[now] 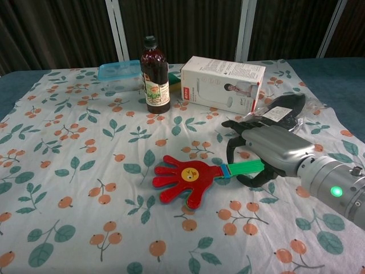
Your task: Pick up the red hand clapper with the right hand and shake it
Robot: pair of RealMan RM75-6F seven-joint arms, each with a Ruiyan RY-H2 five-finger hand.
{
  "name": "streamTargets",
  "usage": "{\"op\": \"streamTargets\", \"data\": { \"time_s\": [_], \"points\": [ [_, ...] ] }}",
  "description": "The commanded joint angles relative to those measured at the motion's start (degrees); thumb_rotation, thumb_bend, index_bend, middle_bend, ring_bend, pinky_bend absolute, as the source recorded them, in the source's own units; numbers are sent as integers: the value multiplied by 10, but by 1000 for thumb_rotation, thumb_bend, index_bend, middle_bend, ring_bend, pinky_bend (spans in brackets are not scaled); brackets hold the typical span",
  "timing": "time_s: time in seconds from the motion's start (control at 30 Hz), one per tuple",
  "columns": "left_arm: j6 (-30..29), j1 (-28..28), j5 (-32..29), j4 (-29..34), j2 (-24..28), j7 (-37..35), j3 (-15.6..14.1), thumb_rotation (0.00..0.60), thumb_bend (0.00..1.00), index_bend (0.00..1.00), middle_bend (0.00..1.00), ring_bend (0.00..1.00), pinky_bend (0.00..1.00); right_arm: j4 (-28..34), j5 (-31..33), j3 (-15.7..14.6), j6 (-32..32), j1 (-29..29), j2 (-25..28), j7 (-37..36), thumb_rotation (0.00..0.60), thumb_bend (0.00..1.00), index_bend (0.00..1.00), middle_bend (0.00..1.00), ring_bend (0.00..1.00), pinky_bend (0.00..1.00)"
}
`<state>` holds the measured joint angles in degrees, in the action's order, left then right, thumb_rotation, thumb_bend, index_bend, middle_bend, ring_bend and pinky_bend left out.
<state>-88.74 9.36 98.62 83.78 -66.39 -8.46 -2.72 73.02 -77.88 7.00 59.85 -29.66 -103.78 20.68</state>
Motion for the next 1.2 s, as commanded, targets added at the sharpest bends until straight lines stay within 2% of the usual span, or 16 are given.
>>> {"op": "streamTargets", "data": {
  "time_s": [0.03, 0.13, 0.3, 0.4, 0.5, 0.6, 0.7, 0.8, 0.9, 1.03, 1.13, 1.2],
  "points": [
    [2, 1, 0, 0, 0, 0, 0, 600, 325, 0, 0, 0, 96, 0, 0, -1, 2, -1, 0, 0, 600, 406, 577, 1, 0, 0],
    [1, 0, 1, 1, 0, 1, -1, 600, 325, 0, 0, 0, 96, -1, 1, -1, 4, -2, -1, -1, 600, 406, 609, 24, 0, 0],
    [-2, -1, 0, 0, 0, 0, 0, 600, 326, 0, 0, 0, 96, -8, -9, -3, 18, -3, -7, -14, 600, 439, 724, 176, 2, 0],
    [-2, -1, 0, -1, 0, -1, 0, 600, 327, 0, 0, 0, 97, -11, -28, -7, 35, -2, -9, -31, 600, 464, 782, 282, 58, 15],
    [-3, -1, 0, -1, 0, -1, 0, 600, 326, 0, 0, 0, 96, -11, -52, -12, 59, 0, -10, -55, 600, 479, 827, 379, 188, 130],
    [-4, -1, 0, -1, 0, -2, 1, 600, 322, 0, 0, 0, 97, -10, -75, -18, 82, 3, -11, -77, 600, 495, 872, 497, 380, 370],
    [-4, -2, 1, -1, 0, -1, 1, 600, 324, 0, 0, 0, 97, -3, -90, -25, 96, 6, -7, -98, 600, 496, 896, 569, 570, 604],
    [-5, -2, 2, 0, 0, -1, 0, 600, 324, 0, 0, 0, 97, 7, -102, -31, 106, 10, -3, -130, 600, 496, 933, 630, 705, 764],
    [-7, -3, 4, 1, 1, 0, 0, 600, 324, 0, 0, 0, 97, 17, -108, -35, 115, 15, 0, -181, 600, 496, 942, 675, 778, 845],
    [-8, -3, 3, 0, 1, 0, 0, 600, 324, 0, 0, 0, 97, 39, -118, -34, 138, 24, 7, -279, 600, 497, 941, 718, 830, 890],
    [-7, -3, 2, 0, 1, 1, 0, 600, 325, 0, 0, 0, 97, 47, -150, -37, 191, 36, 8, -380, 600, 497, 932, 749, 859, 917],
    [-6, -3, 1, 0, 0, 2, 1, 600, 324, 0, 0, 0, 97, 66, -173, -46, 229, 46, 16, -496, 600, 497, 925, 754, 865, 922]
  ]
}}
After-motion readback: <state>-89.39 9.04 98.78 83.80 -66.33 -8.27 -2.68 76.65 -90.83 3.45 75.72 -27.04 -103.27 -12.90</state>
